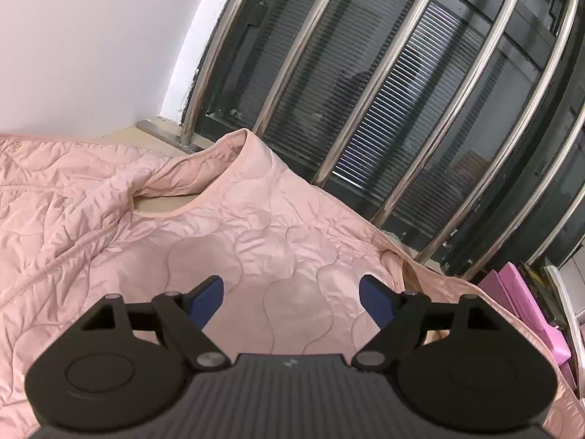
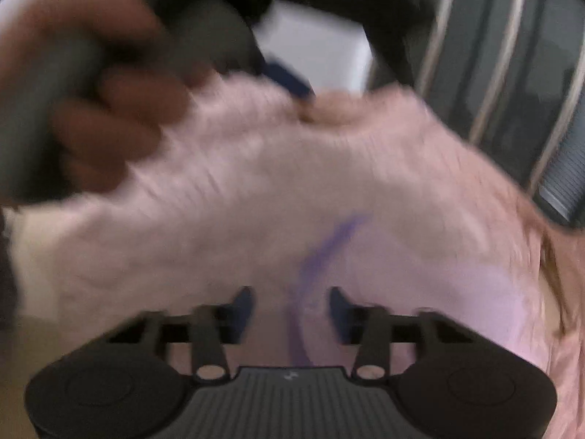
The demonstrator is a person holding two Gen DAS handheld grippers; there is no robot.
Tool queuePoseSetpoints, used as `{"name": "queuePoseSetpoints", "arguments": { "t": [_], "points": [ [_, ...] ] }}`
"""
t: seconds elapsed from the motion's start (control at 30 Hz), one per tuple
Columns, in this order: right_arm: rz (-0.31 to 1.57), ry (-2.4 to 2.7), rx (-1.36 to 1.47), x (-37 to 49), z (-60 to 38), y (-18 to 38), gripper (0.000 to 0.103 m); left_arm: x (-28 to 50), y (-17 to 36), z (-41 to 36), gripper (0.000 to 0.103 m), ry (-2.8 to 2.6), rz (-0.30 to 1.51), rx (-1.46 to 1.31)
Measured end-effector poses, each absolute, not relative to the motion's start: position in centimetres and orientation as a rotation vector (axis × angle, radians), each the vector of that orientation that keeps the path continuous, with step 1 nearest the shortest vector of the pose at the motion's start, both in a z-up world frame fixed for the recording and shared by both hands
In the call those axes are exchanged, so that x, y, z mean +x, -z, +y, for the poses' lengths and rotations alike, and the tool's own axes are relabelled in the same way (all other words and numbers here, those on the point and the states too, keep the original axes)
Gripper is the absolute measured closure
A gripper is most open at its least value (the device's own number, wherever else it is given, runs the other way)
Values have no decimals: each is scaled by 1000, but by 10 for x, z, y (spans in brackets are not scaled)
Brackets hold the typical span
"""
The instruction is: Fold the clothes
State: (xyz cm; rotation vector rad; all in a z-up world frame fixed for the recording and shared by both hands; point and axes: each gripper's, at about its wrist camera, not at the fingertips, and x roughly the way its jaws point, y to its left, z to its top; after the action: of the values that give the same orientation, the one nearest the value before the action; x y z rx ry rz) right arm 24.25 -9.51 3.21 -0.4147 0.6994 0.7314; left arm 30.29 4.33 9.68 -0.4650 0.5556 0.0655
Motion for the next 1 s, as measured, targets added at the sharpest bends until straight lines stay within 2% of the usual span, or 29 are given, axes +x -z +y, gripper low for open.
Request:
{"name": "queuePoseSetpoints", "arguments": {
  "t": [0.03, 0.07, 0.1, 0.17, 0.3, 0.37, 0.53, 0.73, 0.77, 0.8, 0.83, 0.87, 0.9, 0.93, 0.97, 1.0],
  "points": [
    [719, -727, -380, 246, -101, -28, 76, 303, -96, 43, 20, -64, 557, -463],
    [719, -739, -316, 254, -113, -30, 85, 304, -96, 42, 20, -62, 560, -459],
    [712, -718, -293, 262, -122, -34, 101, 305, -95, 41, 20, -60, 566, -449],
    [687, -668, -249, 275, -141, -41, 102, 307, -94, 37, 20, -67, 577, -412],
    [393, -372, -41, 274, -212, -95, 102, 312, -89, 27, 20, -46, 607, -336],
    [335, -185, 16, 268, -250, -105, 102, 320, -80, 19, 18, 41, 653, -327],
    [439, 132, 249, 276, -337, -80, 102, 341, -46, -37, 15, 163, 803, -103],
    [468, 223, 255, 269, -344, -75, 101, 340, -33, -87, 14, 235, 833, 17],
    [458, 202, 244, 270, -344, -80, 97, 337, -34, -95, 14, 243, 820, 40],
    [448, 181, 234, 272, -344, -84, 94, 333, -33, -102, 19, 253, 806, 66],
    [437, 150, 224, 275, -343, -88, 93, 330, -32, -108, 36, 273, 799, 91],
    [423, 82, 220, 284, -344, -92, 84, 331, -28, -111, 47, 285, 810, 105],
    [412, 17, 214, 291, -343, -95, 65, 331, -25, -112, 71, 291, 817, 112],
    [409, -34, 203, 290, -336, -97, 55, 332, -27, -105, 85, 273, 806, 85],
    [407, -85, 191, 289, -330, -98, 44, 333, -29, -97, 88, 255, 794, 58],
    [404, -135, 180, 288, -323, -100, 44, 334, -30, -90, 92, 238, 783, 32]
  ]
}}
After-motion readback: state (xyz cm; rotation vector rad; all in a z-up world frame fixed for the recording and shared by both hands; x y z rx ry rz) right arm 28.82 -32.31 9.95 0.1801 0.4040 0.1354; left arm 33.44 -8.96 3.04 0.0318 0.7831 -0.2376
